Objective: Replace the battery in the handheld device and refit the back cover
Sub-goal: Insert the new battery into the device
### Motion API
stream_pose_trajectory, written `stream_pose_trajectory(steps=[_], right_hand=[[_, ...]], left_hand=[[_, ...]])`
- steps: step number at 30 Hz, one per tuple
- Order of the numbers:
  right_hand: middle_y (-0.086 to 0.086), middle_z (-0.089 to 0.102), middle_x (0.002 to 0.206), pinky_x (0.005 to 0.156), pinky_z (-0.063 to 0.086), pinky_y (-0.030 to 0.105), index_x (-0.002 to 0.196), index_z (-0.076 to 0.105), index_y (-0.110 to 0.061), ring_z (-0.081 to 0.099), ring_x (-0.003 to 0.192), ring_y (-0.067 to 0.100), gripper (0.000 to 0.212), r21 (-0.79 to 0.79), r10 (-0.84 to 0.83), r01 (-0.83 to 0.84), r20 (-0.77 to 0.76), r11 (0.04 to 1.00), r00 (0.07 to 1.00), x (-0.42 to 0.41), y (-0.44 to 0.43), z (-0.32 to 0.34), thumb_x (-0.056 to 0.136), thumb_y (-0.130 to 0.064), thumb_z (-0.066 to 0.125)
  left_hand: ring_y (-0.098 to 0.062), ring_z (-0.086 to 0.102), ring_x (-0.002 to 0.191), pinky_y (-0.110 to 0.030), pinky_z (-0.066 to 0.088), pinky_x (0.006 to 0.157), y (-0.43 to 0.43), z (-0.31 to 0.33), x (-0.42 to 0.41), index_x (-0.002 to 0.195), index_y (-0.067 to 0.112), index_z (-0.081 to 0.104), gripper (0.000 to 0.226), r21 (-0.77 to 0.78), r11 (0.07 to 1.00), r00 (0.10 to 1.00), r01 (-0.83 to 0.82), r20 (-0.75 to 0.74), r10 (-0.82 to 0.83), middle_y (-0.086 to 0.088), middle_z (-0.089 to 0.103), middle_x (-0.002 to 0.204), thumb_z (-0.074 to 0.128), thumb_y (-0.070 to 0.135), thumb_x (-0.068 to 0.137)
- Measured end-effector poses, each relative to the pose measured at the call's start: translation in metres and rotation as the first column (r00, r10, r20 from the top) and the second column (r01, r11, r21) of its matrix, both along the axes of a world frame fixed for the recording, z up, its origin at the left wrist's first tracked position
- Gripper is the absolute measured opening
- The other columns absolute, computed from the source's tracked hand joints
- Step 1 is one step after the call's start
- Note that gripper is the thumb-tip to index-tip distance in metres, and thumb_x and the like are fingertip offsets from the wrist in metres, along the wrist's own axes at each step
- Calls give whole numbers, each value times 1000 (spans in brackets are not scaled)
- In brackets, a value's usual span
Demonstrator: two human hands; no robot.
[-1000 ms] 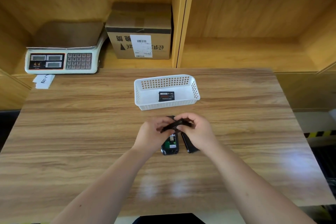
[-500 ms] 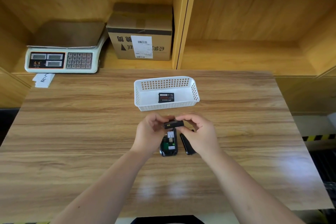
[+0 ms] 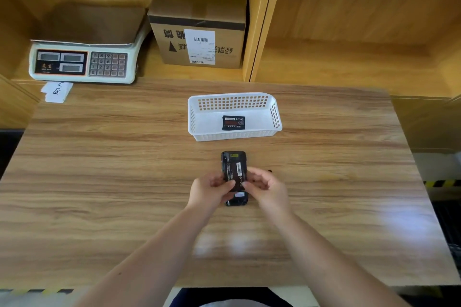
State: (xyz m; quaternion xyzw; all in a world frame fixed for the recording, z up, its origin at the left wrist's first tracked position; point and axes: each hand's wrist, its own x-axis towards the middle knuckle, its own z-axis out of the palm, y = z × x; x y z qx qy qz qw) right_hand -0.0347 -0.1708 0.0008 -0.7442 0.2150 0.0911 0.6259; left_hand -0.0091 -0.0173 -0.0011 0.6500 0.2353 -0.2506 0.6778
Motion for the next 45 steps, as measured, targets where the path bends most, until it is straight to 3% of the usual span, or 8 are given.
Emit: stream_pose_trajectory(steps=[3,6,13,17,22,28,39,45], right_hand=[[2,67,97,74,51,15,125,60,-19,63,72,-2,57,-73,147,-148,-22,986,989,-15,5,-20,74,2,76],[-12,62,84,68,45,8,129,54,-17,60,65,-10,58,-188,248,-253,-50,949,968,-27,6,-32,78,5,70],[-9,53,71,63,39,5,129,56,-13,49,59,1,51,-258,251,-267,-96,928,963,-29,3,-43,81,-4,71],[-9,52,75,64,39,4,131,54,-13,49,65,0,52,-294,259,-272,-83,916,962,-22,1,-43,82,-9,70],[-8,51,80,67,37,0,133,52,-12,49,70,-2,53,-383,286,-282,-48,880,957,-11,5,-47,84,-10,69],[0,51,84,69,35,7,131,55,-11,49,75,9,51,-482,332,-303,-26,822,943,-6,2,-53,83,-9,70],[2,53,90,73,34,11,125,62,-8,48,83,9,42,-543,359,-327,-51,774,932,11,-1,-60,84,-15,69],[-4,48,88,69,35,19,128,58,-16,47,79,9,44,-566,296,-297,-96,769,950,10,2,-60,85,-20,68]], left_hand=[[-25,74,77,-31,61,68,0,-13,-9,106,5,70,25,19,999,996,-33,-86,35,-15,74,92,72,0,82],[-25,75,78,-33,61,70,4,-30,-16,115,16,66,37,47,999,993,24,-117,-18,-13,75,93,73,3,81],[-26,74,80,-38,60,80,3,-41,-17,135,14,53,62,102,983,985,156,-93,-146,-12,74,96,78,9,78],[-10,63,73,-31,56,79,7,-44,-11,142,20,46,79,248,910,942,331,-37,-333,1,70,86,83,20,72],[-5,51,65,-9,37,56,4,-42,-7,141,29,45,67,412,833,909,369,27,-416,5,57,76,75,24,81],[-9,50,65,-17,39,59,2,-51,-5,141,31,45,63,451,824,912,342,55,-408,3,53,74,71,23,85],[-12,50,66,-26,46,64,3,-51,4,135,30,55,52,577,742,886,341,68,-459,1,55,74,70,25,86],[-16,66,74,-36,57,68,1,-46,5,135,38,52,54,641,689,887,338,29,-461,6,69,84,70,32,84]])
